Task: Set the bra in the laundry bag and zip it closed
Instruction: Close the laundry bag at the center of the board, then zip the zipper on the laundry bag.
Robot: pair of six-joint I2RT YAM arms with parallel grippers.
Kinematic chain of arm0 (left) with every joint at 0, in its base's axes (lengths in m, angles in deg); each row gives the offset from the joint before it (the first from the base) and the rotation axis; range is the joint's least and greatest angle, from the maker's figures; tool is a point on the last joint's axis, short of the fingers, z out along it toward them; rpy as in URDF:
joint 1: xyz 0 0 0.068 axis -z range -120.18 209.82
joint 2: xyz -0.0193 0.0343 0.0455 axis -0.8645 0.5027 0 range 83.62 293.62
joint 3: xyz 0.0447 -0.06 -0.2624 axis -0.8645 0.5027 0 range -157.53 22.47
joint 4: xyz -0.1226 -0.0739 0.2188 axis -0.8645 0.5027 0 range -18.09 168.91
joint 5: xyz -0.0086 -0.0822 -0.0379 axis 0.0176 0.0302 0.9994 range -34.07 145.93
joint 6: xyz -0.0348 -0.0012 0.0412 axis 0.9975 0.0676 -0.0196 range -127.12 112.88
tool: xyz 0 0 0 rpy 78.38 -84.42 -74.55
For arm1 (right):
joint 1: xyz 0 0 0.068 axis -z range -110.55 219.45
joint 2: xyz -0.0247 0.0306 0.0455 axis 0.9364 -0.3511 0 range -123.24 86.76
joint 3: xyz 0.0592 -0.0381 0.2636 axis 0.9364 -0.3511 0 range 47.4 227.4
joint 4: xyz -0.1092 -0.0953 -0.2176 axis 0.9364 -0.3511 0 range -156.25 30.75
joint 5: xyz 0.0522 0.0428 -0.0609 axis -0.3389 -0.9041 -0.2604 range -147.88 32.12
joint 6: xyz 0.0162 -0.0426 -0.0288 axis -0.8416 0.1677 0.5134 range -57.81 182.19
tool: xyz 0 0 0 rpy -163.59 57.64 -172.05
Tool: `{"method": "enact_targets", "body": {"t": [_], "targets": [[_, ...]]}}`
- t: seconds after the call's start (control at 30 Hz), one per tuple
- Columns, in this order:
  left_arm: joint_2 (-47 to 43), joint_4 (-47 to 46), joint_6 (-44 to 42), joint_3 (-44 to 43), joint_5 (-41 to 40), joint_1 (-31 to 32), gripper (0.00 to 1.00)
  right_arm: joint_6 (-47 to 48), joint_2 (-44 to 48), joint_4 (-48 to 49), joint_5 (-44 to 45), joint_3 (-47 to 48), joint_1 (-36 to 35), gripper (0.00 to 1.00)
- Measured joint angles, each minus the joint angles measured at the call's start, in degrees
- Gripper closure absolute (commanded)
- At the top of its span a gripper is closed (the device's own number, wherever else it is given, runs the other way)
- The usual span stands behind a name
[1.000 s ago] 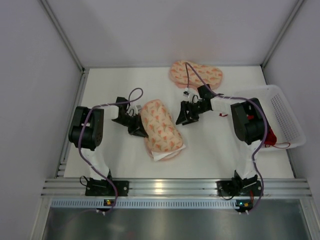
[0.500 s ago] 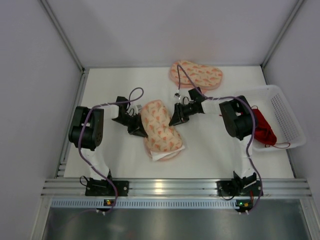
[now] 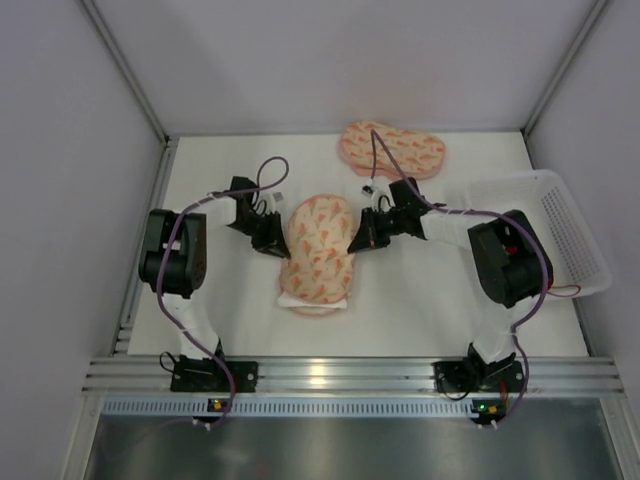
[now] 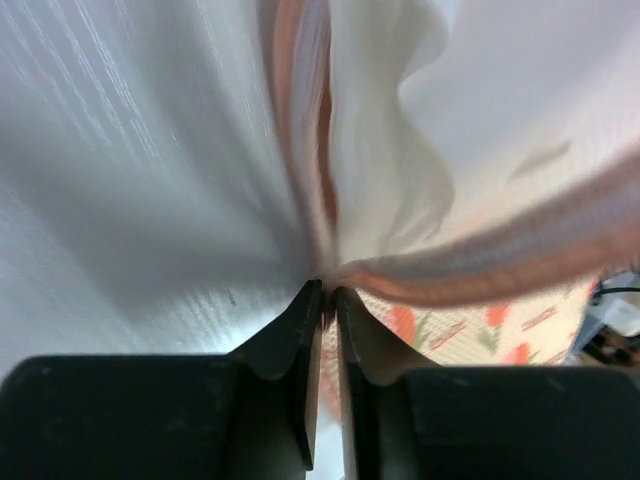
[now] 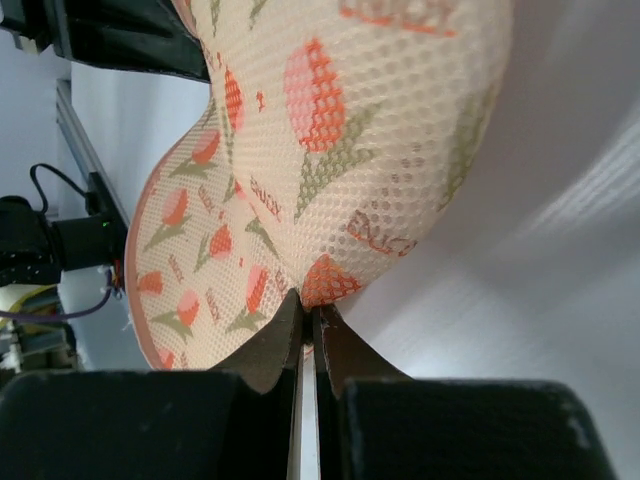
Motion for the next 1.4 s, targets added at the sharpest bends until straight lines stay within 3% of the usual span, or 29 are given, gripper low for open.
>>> {"method": "enact_targets", "body": {"t": [0.1, 0.17, 0.27, 0.4, 0.5, 0.7, 0.9, 1.0, 1.03, 1.07, 1.13, 1.4], "targets": [[-3.17, 0.04, -4.48, 0.57, -2.21, -0.22, 0.63, -0.13, 1.38, -0.2, 2.82, 0.0, 0.11, 1.0], [-7.48, 0.17, -7.8, 1.16, -3.39, -0.59, 0.44, -0.17, 1.25, -1.03, 4.72, 0.0, 0.13, 1.0], [-17.27, 0.04, -12.63, 1.51, -4.72, -0.7, 0.4, -0.2, 1.18, -2.47, 6.82, 0.02, 0.11, 1.0], [-27.45, -0.9, -15.45, 1.46, -5.68, 1.42, 0.44, -0.17, 0.74, -3.43, 8.68, 0.04, 0.07, 1.0], [-28.87, -1.66, -15.47, 1.55, -7.06, 6.4, 0.5, -0.2, 0.57, -4.07, 9.66, 0.11, -0.07, 1.0], [-21.14, -2.95, -13.6, 4.7, -9.38, 16.39, 0.62, -0.04, 0.44, -5.38, 10.91, 0.94, -0.17, 1.0], [-11.91, -3.52, -10.6, 4.98, -12.92, 15.98, 0.78, 0.42, 0.44, -6.21, 11.37, 1.18, -0.2, 1.0], [-7.37, -3.89, -8.04, 4.98, -12.94, 14.08, 0.81, 0.63, 0.44, -6.54, 11.26, 1.42, -0.2, 0.64], [-6.6, -3.82, -7.02, 4.61, -11.56, 13.11, 0.8, 0.94, 0.44, -6.6, 11.28, 1.42, -0.2, 0.46], [-6.23, -4.02, -6.08, 4.55, -10.62, 11.96, 0.79, 1.03, 0.46, -6.64, 11.28, 1.42, -0.2, 0.36], [-5.4, -4.2, -4.59, 4.42, -8.59, 10.01, 0.79, 1.25, 0.48, -6.29, 11.21, 1.01, -0.15, 0.27], [-2.21, -4.15, -1.44, 3.69, -0.79, 5.73, 0.78, -3.1, 1.18, 0.07, 2.73, -4.52, 0.85, 0.36]]}}
